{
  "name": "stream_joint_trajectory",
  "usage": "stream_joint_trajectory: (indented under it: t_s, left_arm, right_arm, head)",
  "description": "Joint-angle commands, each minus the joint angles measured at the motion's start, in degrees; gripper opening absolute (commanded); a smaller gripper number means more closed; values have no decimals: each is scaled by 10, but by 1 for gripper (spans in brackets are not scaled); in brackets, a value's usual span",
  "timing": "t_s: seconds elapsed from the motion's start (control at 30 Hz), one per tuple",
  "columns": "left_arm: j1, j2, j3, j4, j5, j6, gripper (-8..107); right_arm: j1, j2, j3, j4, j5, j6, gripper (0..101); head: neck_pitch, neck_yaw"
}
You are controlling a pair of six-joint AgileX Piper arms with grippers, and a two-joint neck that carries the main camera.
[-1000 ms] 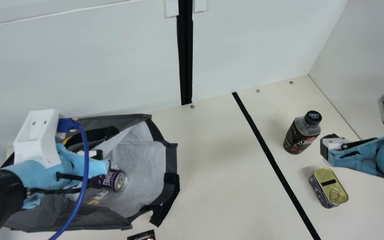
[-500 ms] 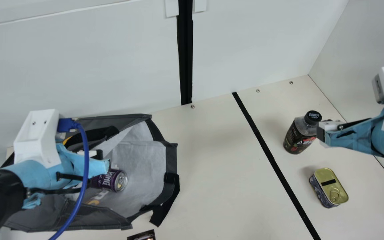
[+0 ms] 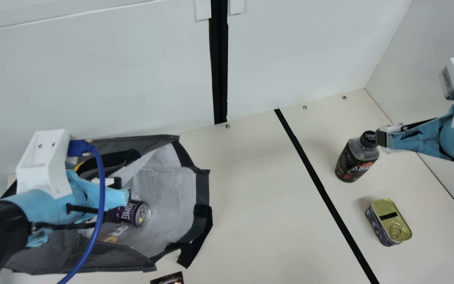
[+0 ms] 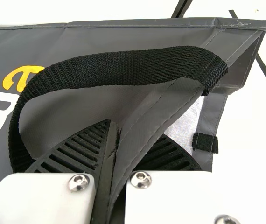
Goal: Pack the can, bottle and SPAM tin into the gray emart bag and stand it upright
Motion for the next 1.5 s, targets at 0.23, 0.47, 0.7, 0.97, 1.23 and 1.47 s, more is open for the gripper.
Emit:
stream_joint_trajectory:
  t_s: [0.23, 0.47, 0.7, 0.97, 1.23, 1.47]
  left_arm:
    - [0, 0, 0, 0, 0, 0, -8]
    - [0, 0, 0, 0, 0, 0, -8]
    - [0, 0, 0, 0, 0, 0, -8]
    - [0, 0, 0, 0, 0, 0, -8]
    - [0, 0, 0, 0, 0, 0, -8]
    - [0, 0, 0, 0, 0, 0, -8]
  right_arm:
    - [-43, 52, -23, 47, 1, -41, 95]
    - [-65, 93, -39, 72, 1, -66, 95]
    - [-79, 133, -53, 84, 1, -83, 95]
    - [-82, 175, -66, 88, 1, -98, 95]
    - [-74, 208, -81, 87, 1, -111, 95]
    - [-65, 231, -88, 85, 1, -117, 95]
  head:
    - [-13, 0]
    - [-13, 0]
    - [-13, 0]
    - [-13, 0]
    - [-13, 0]
    - [-13, 0]
